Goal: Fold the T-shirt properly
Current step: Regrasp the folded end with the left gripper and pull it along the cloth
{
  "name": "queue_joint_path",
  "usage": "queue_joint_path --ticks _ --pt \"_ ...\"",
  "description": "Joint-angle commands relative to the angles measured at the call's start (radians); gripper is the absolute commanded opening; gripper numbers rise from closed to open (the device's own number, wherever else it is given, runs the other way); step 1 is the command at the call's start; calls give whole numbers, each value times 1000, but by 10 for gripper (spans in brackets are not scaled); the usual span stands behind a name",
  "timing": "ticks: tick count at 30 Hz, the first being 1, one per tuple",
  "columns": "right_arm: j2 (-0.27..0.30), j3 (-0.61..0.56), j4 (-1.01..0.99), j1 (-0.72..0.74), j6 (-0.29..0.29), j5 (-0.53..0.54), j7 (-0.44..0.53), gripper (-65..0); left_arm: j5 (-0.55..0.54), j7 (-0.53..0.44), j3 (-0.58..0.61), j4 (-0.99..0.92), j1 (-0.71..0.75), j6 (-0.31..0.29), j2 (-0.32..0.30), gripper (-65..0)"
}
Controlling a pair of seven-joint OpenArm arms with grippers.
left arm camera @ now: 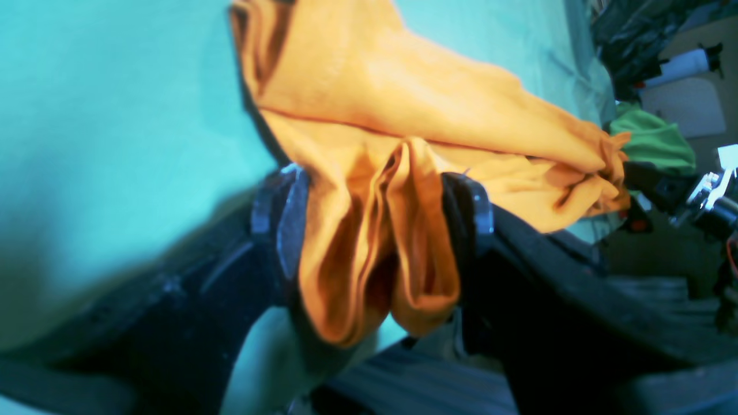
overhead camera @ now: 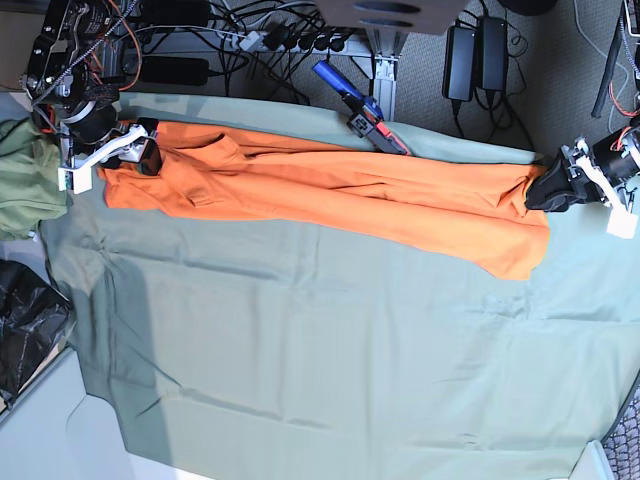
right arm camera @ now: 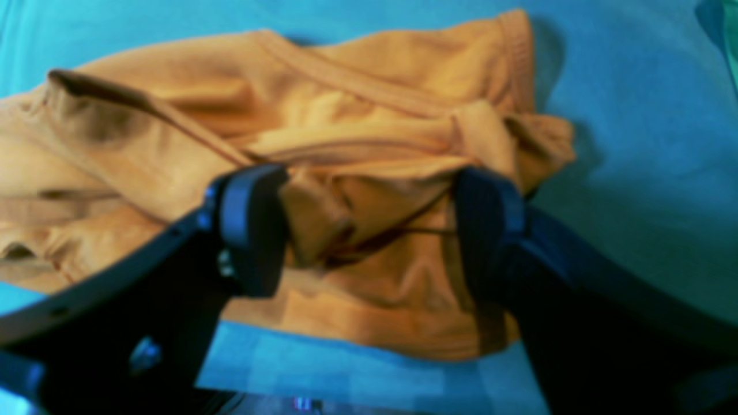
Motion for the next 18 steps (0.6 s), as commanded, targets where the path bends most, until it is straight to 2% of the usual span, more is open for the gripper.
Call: queue_joint_path --ticks 1,9,18 --pt "19 10 16 3 82 8 19 -207 -4 -7 -5 13 -17 -8 -6 -270" --pt "19 10 16 3 82 9 16 -207 71 -29 -4 8 -77 -8 32 -270" --pt "19 10 16 3 82 9 15 -207 79 -82 -4 -43 -92 -8 43 -270"
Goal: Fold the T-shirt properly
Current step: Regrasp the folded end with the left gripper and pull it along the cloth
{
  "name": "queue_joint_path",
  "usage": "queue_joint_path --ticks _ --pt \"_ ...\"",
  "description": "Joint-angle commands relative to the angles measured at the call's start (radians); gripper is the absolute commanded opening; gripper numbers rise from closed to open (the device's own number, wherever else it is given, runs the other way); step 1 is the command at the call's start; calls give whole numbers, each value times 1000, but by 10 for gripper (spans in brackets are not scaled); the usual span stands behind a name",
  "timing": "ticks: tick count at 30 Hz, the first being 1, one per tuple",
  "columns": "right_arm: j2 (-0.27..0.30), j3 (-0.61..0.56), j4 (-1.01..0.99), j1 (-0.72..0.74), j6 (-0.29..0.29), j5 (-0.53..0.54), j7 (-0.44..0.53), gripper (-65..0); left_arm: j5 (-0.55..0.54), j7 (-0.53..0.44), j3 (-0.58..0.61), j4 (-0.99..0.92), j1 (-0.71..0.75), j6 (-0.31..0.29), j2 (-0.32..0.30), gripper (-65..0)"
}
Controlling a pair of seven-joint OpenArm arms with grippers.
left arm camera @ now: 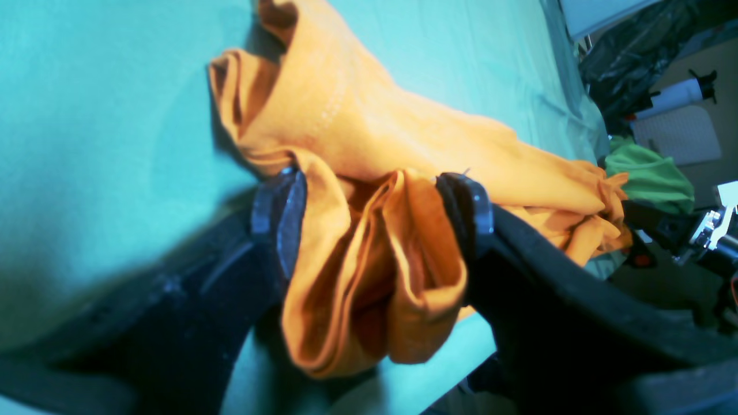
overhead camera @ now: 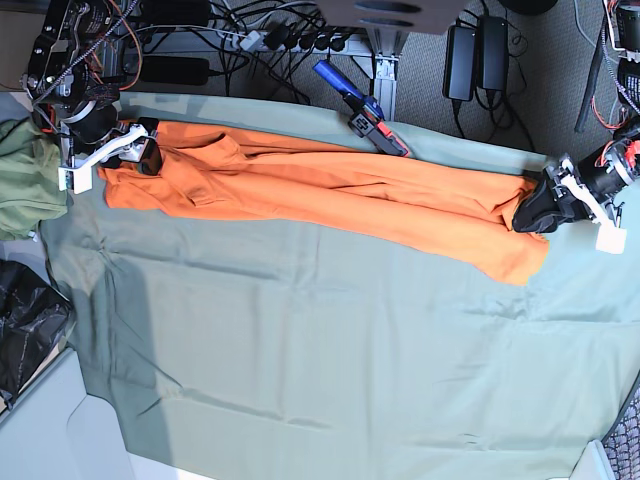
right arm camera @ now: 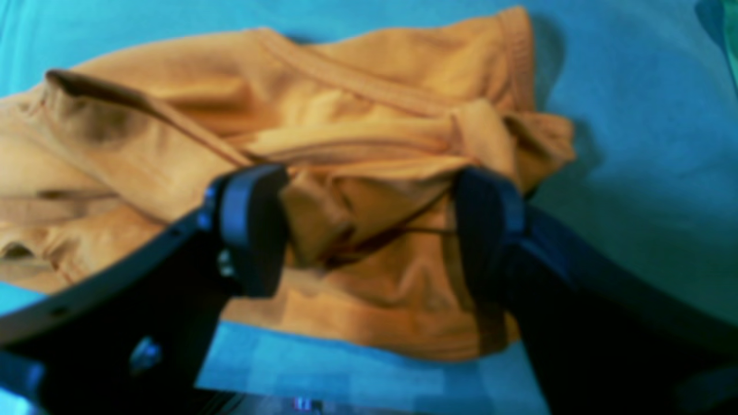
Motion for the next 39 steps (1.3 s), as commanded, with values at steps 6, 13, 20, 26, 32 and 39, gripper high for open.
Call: queue_joint_path --ticks 6,13,20,26,32,39 --pt "18 10 16 3 82 9 7 -207 106 -50 -5 0 -64 -6 6 -270" --pt "18 10 16 3 82 9 4 -207 153 -82 -5 -64 -88 30 11 -274" --pt "18 10 16 3 82 13 4 -207 161 -81 -5 -64 -116 30 36 -446" --pt "13 10 16 3 82 26 4 -207 180 -71 -5 -64 -163 29 37 -399" --pt "13 10 16 3 82 27 4 -207 168 -50 -5 -64 -167 30 33 -286" --pt "13 10 16 3 82 26 4 -207 161 -51 -5 -64 -198 31 37 -287"
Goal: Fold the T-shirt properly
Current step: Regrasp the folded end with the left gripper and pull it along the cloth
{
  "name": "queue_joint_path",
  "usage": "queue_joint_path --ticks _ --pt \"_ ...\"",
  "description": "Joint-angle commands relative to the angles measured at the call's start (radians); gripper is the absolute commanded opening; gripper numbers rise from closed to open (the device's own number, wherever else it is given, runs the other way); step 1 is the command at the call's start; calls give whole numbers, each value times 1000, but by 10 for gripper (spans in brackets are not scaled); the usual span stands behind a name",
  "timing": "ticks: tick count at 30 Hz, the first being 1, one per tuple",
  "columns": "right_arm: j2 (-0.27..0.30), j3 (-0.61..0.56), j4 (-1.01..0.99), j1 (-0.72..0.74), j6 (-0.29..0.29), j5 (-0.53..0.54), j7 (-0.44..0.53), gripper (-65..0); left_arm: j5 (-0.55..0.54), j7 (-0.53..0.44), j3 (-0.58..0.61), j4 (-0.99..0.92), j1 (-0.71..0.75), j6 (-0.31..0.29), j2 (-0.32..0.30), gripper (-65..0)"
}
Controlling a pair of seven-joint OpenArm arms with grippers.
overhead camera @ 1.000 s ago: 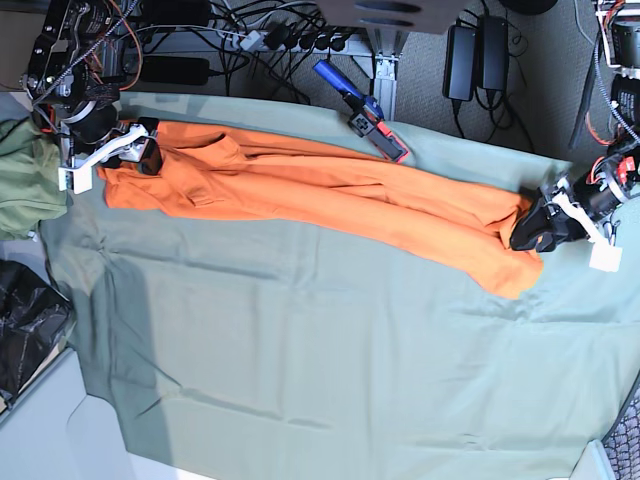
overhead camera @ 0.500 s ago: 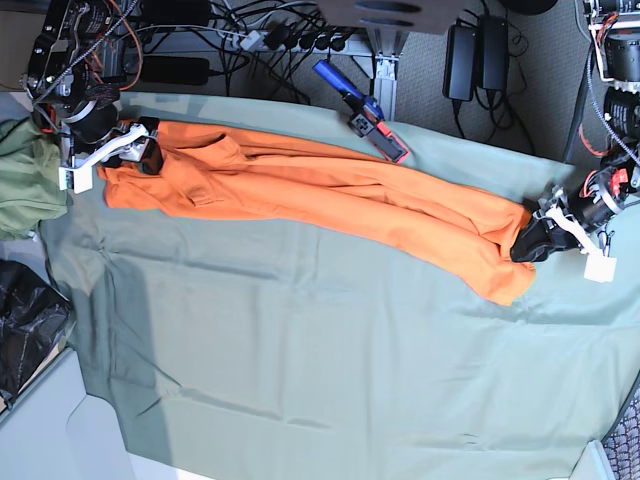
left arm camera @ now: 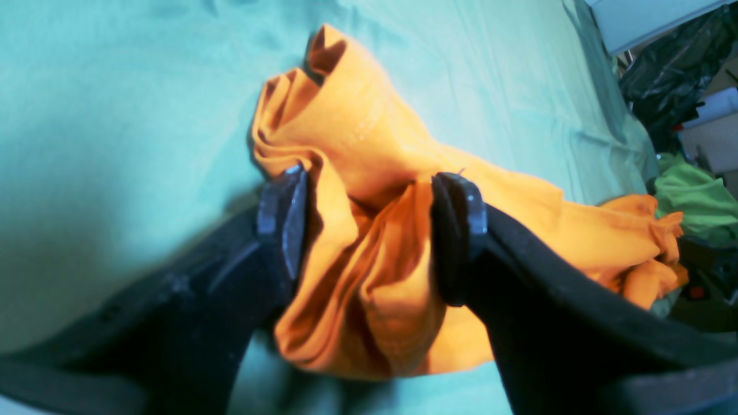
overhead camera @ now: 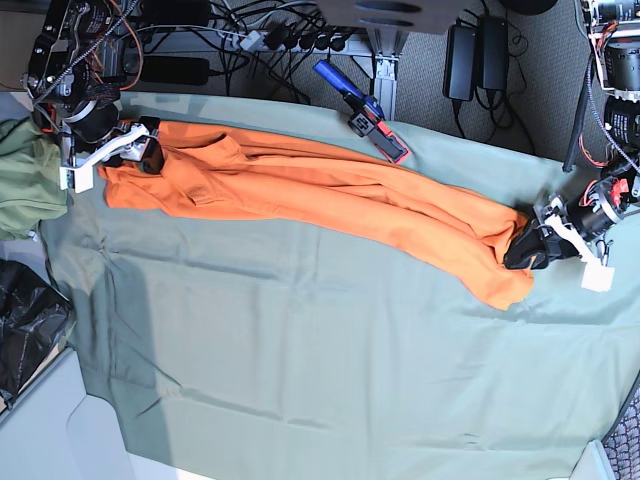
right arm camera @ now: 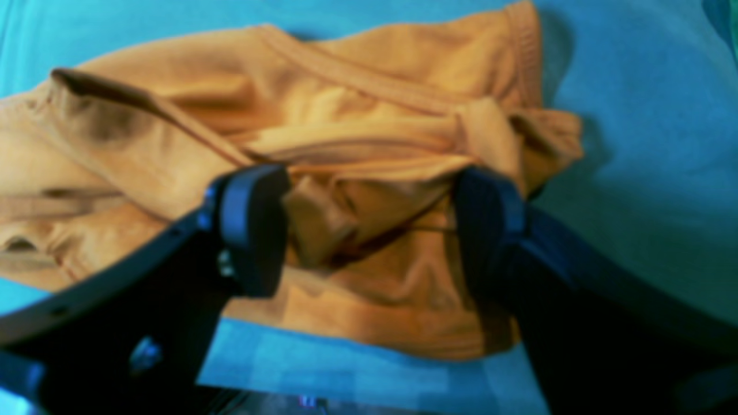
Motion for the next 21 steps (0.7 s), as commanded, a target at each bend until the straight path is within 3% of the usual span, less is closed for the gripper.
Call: queue_joint_path --ticks 1,8,13,16,21 --pt "16 10 16 3 82 15 15 -207 -21 -21 -4 13 -27 5 -11 -295" --pt "16 10 16 3 82 15 15 -207 82 -55 -4 13 -66 18 -5 -646" --pt "16 10 16 3 82 15 16 -207 129 -58 -4 13 -66 12 -6 -650" --pt "16 10 16 3 82 15 16 -207 126 -58 -4 13 -66 -33 -6 -650" --pt "16 10 16 3 82 16 16 -207 53 -53 -4 13 -66 -33 -6 -650"
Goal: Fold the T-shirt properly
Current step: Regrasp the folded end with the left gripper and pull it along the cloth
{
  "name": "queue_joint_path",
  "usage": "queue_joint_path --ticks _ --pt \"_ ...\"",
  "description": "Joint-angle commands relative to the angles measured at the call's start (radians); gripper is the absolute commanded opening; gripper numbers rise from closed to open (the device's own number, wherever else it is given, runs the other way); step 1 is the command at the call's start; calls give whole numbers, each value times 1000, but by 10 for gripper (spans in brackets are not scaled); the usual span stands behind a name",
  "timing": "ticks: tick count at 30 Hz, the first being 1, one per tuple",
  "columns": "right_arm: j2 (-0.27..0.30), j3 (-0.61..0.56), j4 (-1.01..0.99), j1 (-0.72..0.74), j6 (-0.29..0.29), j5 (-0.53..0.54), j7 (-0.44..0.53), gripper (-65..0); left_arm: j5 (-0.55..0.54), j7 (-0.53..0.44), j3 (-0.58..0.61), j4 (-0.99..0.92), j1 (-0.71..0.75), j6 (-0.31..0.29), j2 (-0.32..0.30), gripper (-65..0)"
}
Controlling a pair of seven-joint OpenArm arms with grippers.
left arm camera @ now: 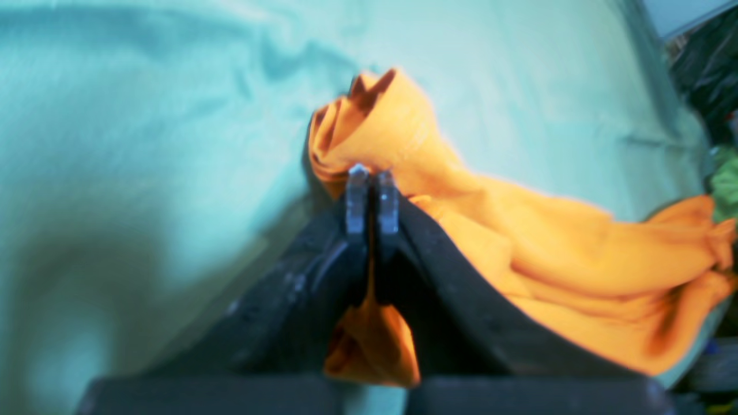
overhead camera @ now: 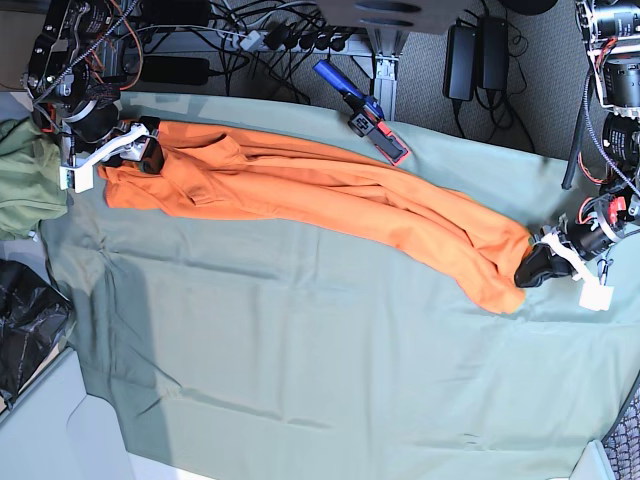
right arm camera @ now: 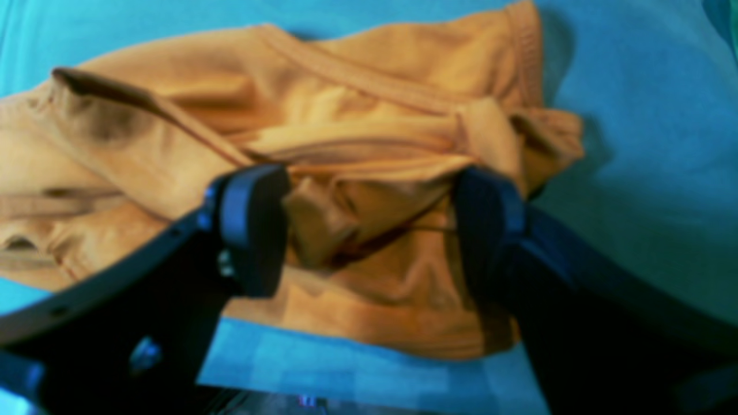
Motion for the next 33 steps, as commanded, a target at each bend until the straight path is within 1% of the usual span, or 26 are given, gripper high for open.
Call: queue_joint_path --ticks 1,6,9,12,20,23,29,30,32,33 --pt "16 10 16 3 81 16 16 -207 -47 -7 -4 13 -17 -23 -11 -650" --pt "16 10 16 3 81 16 16 -207 -118 29 -4 13 -17 -23 -11 -650" --pt "16 10 16 3 81 15 17 -207 -132 46 -4 21 -16 -23 -12 -650" --pt "16 10 16 3 81 16 20 -207 -163 93 -4 48 -13 -23 -11 -650" --pt "16 10 16 3 81 16 31 -207 -161 93 -4 214 71 -23 -11 -650" --pt "16 10 16 3 81 16 31 -207 -160 89 -4 240 90 -23 -11 -650" --pt "10 9 16 9 82 34 35 -208 -54 19 -4 237 89 -23 -11 -650" --pt "5 9 16 9 82 34 37 -208 -39 8 -4 235 89 -23 -11 -615" --pt "-8 9 16 8 82 34 38 -208 -23 -10 -4 224 89 -23 -11 -437" --pt "-16 9 16 8 82 34 38 -208 -23 -16 -4 217 89 -23 -11 -364"
